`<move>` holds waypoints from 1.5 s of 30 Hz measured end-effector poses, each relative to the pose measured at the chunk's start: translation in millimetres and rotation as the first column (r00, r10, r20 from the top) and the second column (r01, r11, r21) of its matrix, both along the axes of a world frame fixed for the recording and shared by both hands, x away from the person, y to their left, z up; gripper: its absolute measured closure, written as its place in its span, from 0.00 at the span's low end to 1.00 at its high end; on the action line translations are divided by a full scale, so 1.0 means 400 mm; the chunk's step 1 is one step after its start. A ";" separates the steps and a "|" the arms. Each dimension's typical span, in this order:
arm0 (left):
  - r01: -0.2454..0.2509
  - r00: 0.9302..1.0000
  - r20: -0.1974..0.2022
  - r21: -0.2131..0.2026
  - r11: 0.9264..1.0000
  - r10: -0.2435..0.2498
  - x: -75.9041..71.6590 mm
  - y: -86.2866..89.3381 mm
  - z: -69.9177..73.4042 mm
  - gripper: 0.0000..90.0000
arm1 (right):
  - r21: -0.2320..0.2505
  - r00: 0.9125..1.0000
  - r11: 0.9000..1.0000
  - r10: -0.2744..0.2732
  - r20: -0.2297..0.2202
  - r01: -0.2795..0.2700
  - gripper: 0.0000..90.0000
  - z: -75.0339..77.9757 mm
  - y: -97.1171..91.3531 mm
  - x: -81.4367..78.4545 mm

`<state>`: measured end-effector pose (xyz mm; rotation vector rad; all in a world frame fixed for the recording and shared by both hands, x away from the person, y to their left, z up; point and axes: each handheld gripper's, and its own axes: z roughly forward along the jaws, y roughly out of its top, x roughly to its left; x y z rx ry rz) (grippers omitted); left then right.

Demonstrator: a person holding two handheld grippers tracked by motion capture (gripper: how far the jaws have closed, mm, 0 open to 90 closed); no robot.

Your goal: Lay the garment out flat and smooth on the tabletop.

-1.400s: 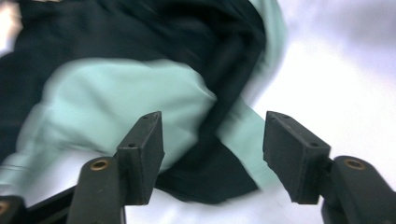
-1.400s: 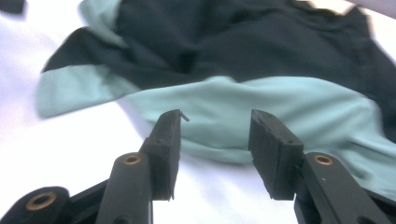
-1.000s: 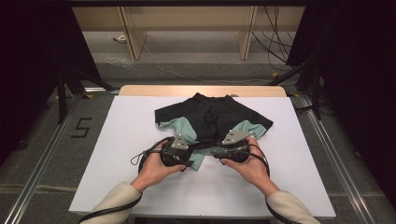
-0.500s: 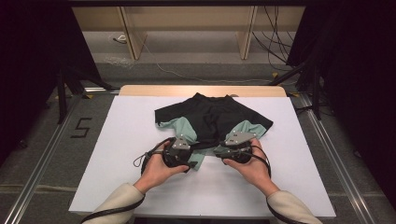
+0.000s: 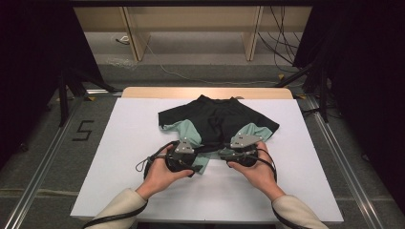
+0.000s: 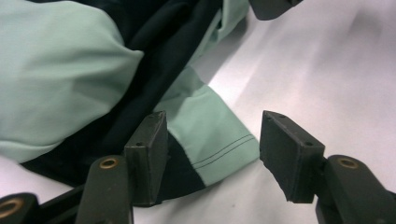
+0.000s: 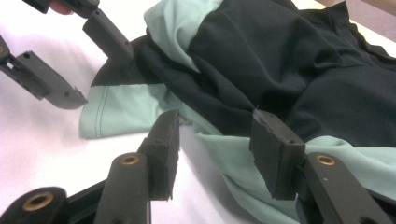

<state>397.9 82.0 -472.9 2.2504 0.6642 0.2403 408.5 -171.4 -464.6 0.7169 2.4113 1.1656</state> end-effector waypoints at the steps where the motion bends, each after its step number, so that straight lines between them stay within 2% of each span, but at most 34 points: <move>1: 0.004 1.000 -0.001 0.006 1.000 -0.004 0.000 -0.003 -0.003 0.48 | -0.002 1.000 1.000 0.001 0.000 -0.001 0.60 0.000 0.000 0.000; 9: 0.010 1.000 -0.010 0.028 1.000 -0.010 0.007 -0.037 -0.023 0.53 | -0.004 1.000 1.000 0.002 0.003 -0.002 0.60 0.000 0.005 0.000; 11: 0.019 0.999 -0.034 0.048 0.999 -0.018 0.009 -0.048 -0.037 0.58 | -0.004 1.000 1.000 0.001 -0.004 -0.001 0.60 0.000 0.007 -0.002; 14: 0.022 0.999 -0.026 0.058 0.998 -0.020 0.010 -0.050 -0.037 0.64 | -0.004 1.000 1.000 0.004 -0.001 -0.004 0.60 0.000 0.007 -0.002; 15: 0.022 0.999 -0.033 0.070 0.997 -0.020 0.012 -0.046 -0.033 0.76 | -0.004 1.000 1.000 0.002 -0.004 -0.002 0.60 -0.001 0.006 -0.002; 17: 0.014 0.999 -0.032 0.073 0.997 -0.011 0.014 -0.040 -0.033 0.85 | -0.007 1.000 1.000 0.003 -0.005 -0.003 0.60 -0.002 0.005 -0.001; 19: 0.001 0.999 -0.051 0.077 0.997 0.003 0.013 -0.034 -0.029 0.91 | -0.006 1.000 1.000 0.005 -0.007 -0.005 0.60 -0.003 0.006 -0.001; 22: 0.019 0.998 -0.066 0.108 0.994 -0.012 0.000 -0.023 -0.017 0.93 | -0.007 1.000 1.000 0.007 -0.010 -0.007 0.60 -0.001 0.006 -0.003; 24: 0.030 0.997 -0.069 0.111 0.993 -0.022 -0.008 -0.016 -0.012 0.93 | -0.006 1.000 1.000 0.009 -0.008 -0.009 0.60 -0.001 0.006 -0.003; 26: 0.059 0.995 -0.084 0.129 0.990 -0.048 -0.032 0.011 0.003 0.93 | -0.005 1.000 1.000 0.010 -0.011 -0.010 0.60 -0.003 0.006 -0.005; 29: 0.071 0.994 -0.095 0.135 0.988 -0.059 -0.053 0.028 0.009 0.93 | -0.004 1.000 1.000 0.015 -0.016 -0.015 0.60 -0.004 0.007 -0.005; 32: 0.108 0.989 -0.115 0.131 0.985 -0.093 -0.100 0.049 0.011 0.93 | -0.007 1.000 1.000 0.024 -0.019 -0.024 0.60 -0.002 0.011 -0.008; 37: 0.129 0.987 -0.112 0.148 0.981 -0.113 -0.130 0.053 0.017 0.93 | -0.016 0.999 0.999 0.044 -0.025 -0.045 0.60 0.000 0.019 -0.020; 40: 0.167 0.980 -0.137 0.145 0.975 -0.147 -0.156 0.053 0.020 0.93 | -0.017 0.998 0.998 0.058 -0.027 -0.058 0.60 0.003 0.020 -0.030; 41: 0.167 0.980 -0.137 0.145 0.975 -0.147 -0.156 0.053 0.020 0.93 | -0.017 0.998 0.998 0.058 -0.027 -0.058 0.60 0.003 0.020 -0.030; 43: 0.192 0.972 -0.160 0.118 0.974 -0.172 -0.168 0.049 0.017 0.93 | -0.018 0.998 0.998 0.060 -0.027 -0.060 0.60 0.005 0.017 -0.033; 44: 0.215 0.967 -0.161 0.108 0.971 -0.196 -0.177 0.040 0.015 0.93 | -0.018 0.998 0.998 0.055 -0.028 -0.055 0.60 0.006 0.010 -0.033; 45: 0.221 0.967 -0.153 0.117 0.968 -0.202 -0.178 0.036 0.013 0.92 | -0.016 0.998 0.999 0.048 -0.029 -0.049 0.60 0.007 0.006 -0.033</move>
